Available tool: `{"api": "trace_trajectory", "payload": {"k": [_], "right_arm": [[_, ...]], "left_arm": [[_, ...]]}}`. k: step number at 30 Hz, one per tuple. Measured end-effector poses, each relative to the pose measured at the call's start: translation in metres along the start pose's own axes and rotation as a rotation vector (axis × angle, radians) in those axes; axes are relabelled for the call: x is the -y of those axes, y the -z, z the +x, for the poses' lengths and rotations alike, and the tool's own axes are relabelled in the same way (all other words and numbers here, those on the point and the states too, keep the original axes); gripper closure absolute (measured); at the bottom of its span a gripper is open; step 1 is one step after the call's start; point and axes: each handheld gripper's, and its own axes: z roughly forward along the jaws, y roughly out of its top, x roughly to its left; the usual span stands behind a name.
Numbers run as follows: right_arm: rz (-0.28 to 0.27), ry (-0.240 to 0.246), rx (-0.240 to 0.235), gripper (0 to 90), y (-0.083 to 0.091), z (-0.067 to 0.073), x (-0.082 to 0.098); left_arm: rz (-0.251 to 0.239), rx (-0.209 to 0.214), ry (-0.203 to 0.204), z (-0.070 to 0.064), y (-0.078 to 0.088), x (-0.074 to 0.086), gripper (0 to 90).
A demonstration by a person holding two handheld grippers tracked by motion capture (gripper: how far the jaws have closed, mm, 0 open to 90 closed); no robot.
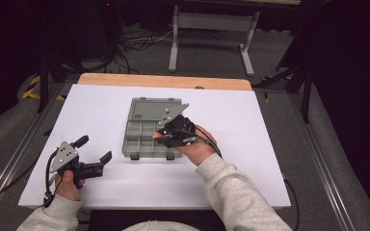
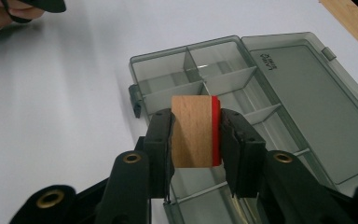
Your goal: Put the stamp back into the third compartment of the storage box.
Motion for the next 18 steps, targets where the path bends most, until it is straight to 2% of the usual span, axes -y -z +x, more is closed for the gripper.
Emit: {"api": "trace_trajectory", "payload": {"k": [12,18], "right_arm": [[0.000,-0.030,0.028,65.9,-0.008,-0.018,-0.007],[0.018,-0.040,0.038,65.8,-0.016,-0.026,-0.009]], "left_arm": [[-0.004,0.003,0.004,0.000,0.000,0.000,0.2],[-0.006,0.003,0.002,0.000,0.000,0.000,0.2]]}}
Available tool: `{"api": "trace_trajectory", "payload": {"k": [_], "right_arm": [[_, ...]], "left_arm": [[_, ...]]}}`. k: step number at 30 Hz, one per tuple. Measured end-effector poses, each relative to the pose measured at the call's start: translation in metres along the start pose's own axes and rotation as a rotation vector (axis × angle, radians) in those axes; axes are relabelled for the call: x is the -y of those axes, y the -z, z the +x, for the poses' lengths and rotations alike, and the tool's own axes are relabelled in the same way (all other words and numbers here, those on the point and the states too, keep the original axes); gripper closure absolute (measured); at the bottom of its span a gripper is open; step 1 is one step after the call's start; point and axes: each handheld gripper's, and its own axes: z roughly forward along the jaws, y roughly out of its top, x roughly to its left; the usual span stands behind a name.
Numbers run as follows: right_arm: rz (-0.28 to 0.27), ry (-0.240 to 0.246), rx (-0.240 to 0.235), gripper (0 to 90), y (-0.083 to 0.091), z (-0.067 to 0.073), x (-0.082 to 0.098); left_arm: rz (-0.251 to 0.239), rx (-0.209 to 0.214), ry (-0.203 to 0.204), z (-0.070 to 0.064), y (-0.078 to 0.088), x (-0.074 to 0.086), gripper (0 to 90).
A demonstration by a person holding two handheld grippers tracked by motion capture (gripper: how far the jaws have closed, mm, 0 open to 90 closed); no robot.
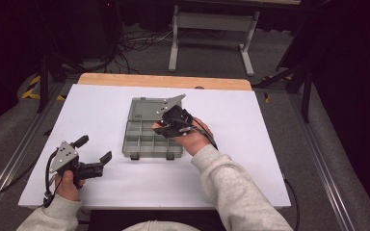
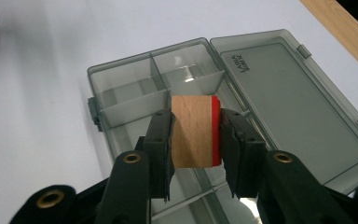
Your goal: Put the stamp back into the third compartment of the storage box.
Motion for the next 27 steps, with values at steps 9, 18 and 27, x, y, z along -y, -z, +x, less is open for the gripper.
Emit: {"api": "trace_trajectory", "payload": {"k": [9,18,27], "right_arm": [[0.026,-0.027,0.010,65.8,-0.014,-0.014,0.000],[0.046,-0.046,0.024,65.8,-0.022,-0.024,0.001],[0.064,-0.046,0.032,65.8,-0.031,-0.029,0.004]], "left_arm": [[0.001,-0.001,-0.001,0.001,0.001,0.000,0.2],[0.000,0.000,0.001,0.000,0.000,0.000,0.2],[-0.001,0.001,-0.002,0.000,0.000,0.000,0.2]]}}
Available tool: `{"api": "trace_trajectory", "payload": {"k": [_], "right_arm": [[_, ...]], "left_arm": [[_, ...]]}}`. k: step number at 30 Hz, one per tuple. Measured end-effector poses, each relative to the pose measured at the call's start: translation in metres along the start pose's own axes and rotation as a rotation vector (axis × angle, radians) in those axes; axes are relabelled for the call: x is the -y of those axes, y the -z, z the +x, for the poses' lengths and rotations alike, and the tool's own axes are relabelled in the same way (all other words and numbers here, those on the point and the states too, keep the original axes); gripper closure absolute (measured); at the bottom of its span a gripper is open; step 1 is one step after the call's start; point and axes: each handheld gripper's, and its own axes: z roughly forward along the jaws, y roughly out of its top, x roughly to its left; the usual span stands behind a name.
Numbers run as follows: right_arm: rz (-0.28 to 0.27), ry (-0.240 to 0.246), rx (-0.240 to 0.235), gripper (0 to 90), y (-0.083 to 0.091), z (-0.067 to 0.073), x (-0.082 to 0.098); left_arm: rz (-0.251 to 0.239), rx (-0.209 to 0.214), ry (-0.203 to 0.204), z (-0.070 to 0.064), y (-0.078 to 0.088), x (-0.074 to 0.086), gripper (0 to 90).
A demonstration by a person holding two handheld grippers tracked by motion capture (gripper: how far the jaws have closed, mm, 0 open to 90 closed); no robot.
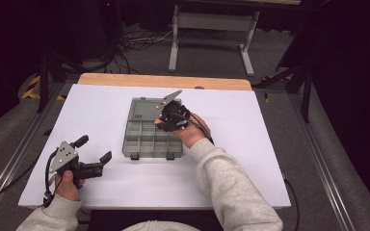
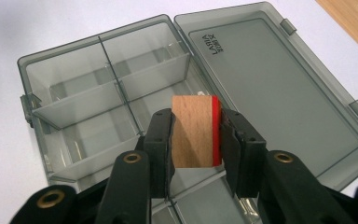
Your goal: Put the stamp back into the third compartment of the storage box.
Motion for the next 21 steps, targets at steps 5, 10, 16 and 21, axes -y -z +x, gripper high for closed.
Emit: {"api": "trace_trajectory", "payload": {"k": [5,10,16,21], "right_arm": [[0.021,-0.002,-0.002,65.8,-0.006,-0.002,0.001],[0.040,-0.008,-0.005,65.7,-0.013,-0.005,0.003],[0.061,-0.011,-0.006,65.7,-0.019,-0.007,0.005],[0.076,-0.012,-0.011,65.7,-0.022,-0.008,0.007]], "left_arm": [[0.000,0.001,0.001,0.000,0.000,0.000,0.2],[0.004,0.001,0.000,0.000,0.001,0.000,0.2],[0.002,-0.002,0.001,0.000,0.000,0.000,0.2],[0.000,0.000,0.001,0.000,0.000,0.000,0.2]]}}
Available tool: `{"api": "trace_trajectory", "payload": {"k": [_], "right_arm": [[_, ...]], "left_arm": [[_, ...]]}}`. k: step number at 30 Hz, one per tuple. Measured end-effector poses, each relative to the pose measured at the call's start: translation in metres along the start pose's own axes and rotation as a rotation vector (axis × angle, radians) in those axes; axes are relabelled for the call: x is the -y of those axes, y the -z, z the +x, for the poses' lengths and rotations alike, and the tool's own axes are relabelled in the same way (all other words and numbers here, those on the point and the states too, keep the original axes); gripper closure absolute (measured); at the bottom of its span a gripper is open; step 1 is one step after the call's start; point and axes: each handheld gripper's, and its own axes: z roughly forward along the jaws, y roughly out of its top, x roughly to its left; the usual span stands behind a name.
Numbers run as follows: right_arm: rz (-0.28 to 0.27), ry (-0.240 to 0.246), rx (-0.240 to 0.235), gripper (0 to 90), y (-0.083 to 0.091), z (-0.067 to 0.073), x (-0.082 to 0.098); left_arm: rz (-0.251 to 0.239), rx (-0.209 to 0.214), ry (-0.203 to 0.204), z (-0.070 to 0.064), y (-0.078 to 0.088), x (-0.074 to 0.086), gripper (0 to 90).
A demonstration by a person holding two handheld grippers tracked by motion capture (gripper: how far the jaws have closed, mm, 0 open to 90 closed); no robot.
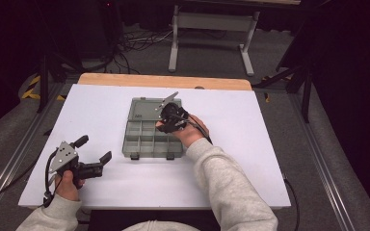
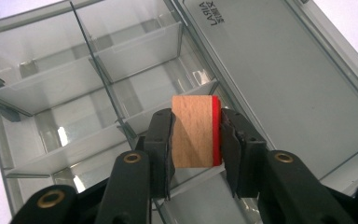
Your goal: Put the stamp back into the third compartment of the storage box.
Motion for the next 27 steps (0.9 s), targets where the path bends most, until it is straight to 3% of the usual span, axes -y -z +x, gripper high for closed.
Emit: {"api": "trace_trajectory", "payload": {"k": [27], "right_arm": [[0.047,0.023,-0.013,65.7,-0.0089,0.0022,0.0009]], "left_arm": [[0.005,0.003,0.000,0.0004,-0.0002,0.0000,0.2]]}}
